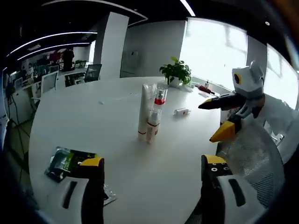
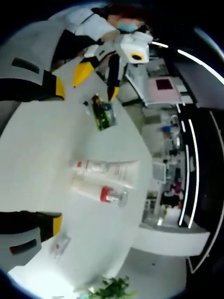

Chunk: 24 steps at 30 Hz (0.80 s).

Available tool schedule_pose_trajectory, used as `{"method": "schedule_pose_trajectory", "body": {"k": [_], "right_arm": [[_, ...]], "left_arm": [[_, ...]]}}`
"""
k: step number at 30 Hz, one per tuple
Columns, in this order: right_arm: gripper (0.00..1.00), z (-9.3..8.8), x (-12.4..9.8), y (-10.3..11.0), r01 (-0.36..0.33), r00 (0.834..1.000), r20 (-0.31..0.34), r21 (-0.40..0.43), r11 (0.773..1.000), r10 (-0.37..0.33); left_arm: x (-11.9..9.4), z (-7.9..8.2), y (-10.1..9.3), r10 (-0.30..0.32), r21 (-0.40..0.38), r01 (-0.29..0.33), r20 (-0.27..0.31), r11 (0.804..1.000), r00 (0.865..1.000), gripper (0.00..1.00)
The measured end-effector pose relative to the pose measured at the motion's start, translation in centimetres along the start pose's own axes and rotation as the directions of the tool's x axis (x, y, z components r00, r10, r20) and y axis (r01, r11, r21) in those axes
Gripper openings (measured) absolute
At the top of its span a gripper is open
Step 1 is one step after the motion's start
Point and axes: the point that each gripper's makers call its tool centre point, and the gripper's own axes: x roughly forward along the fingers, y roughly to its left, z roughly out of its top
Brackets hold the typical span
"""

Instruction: Arrange the skincare products in the storage area until every visible bottle or jar stands upright without overlapping.

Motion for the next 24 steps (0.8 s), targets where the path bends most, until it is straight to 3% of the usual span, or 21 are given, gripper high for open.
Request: {"method": "schedule_pose_trajectory", "body": {"k": [5,8,11,24], "right_arm": [[1.00,0.1,-1.2,-0.7,-0.009,1.000,0.007,-0.022,1.000,0.009],[1.00,0.1,-1.9,-1.5,0.006,1.000,0.011,-0.049,0.999,-0.005],[1.00,0.1,-2.4,-1.9,-0.008,1.000,0.018,-0.053,0.999,0.009],[1.00,-0.9,-5.0,-4.9,-0.047,0.998,0.033,-0.092,0.995,0.050]], "left_arm": [[-0.7,0.0,-0.1,0.020,0.028,-0.020,-0.009,0.999,1.000,0.94],[-0.9,0.5,-0.3,0.040,0.028,-0.041,0.029,0.999,0.999,0.96],[-0.9,0.1,-0.8,0.034,0.031,-0.034,0.003,0.999,0.999,0.99],[-2.5,-0.4,-2.2,0.108,-0.027,-0.108,0.001,0.994,0.994,0.99]]}}
